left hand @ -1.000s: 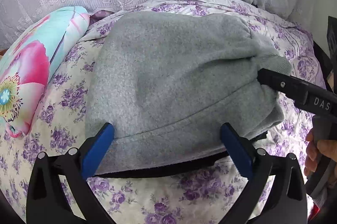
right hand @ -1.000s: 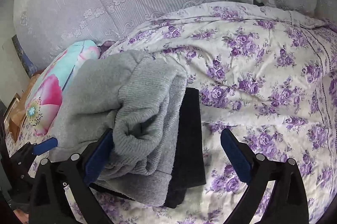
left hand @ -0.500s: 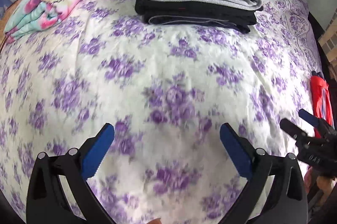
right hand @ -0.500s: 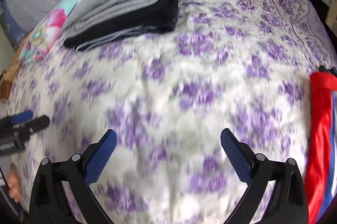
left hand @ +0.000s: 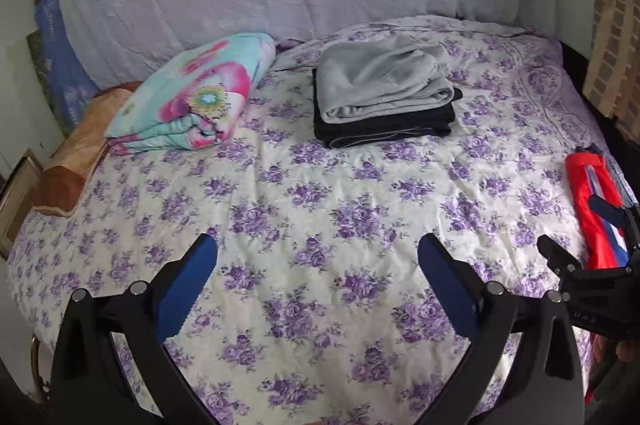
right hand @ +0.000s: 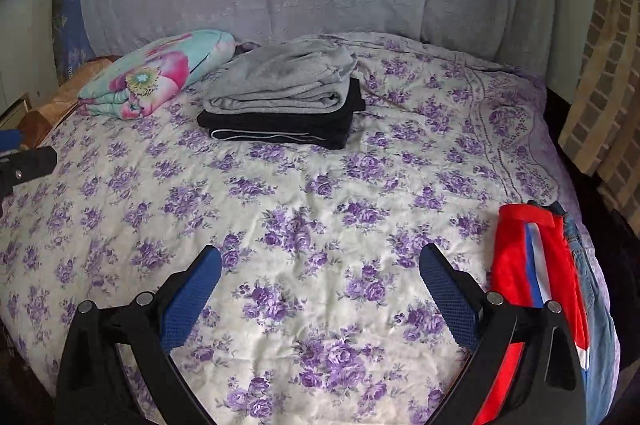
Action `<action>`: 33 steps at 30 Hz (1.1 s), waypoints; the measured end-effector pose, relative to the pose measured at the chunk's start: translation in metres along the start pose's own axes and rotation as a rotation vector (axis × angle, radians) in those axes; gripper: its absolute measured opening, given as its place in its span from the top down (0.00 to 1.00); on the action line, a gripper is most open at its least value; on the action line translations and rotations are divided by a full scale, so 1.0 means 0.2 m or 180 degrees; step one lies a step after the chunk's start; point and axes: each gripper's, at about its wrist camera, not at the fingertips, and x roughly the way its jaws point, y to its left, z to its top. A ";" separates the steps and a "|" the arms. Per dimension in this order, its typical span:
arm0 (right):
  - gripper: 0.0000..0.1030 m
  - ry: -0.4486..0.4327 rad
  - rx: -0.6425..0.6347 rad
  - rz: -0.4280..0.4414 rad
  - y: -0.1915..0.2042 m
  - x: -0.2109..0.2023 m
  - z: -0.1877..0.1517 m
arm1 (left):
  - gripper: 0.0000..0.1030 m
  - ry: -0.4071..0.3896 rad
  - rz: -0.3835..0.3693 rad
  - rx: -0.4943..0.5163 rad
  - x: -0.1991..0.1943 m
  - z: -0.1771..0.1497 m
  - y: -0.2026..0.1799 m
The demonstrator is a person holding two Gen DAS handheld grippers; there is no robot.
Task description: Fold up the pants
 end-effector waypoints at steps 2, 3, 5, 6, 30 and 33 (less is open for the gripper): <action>0.04 0.0025 -0.0194 -0.0043 0.01 0.01 0.04 | 0.05 0.0015 -0.0019 -0.0145 -0.03 0.00 -0.02; 0.04 -0.0010 -0.0280 -0.0072 0.01 0.00 0.07 | 0.05 0.0069 -0.0035 -0.0224 -0.03 0.01 -0.02; 0.04 -0.0416 -0.0393 -0.0231 -0.03 -0.08 0.15 | 0.05 0.0149 0.0029 -0.0287 -0.04 0.04 -0.05; 0.04 -0.0642 -0.0421 -0.0310 -0.06 -0.12 0.19 | 0.05 0.0121 0.0114 -0.0262 -0.06 0.07 -0.07; 0.04 -0.0767 0.0603 -0.0396 0.05 -0.58 0.66 | 0.05 -0.0401 -0.0418 -0.0152 -0.24 0.57 0.02; 0.04 -0.0762 0.0510 -0.0511 0.05 -0.59 0.73 | 0.05 -0.0401 -0.0509 -0.0303 -0.25 0.57 0.07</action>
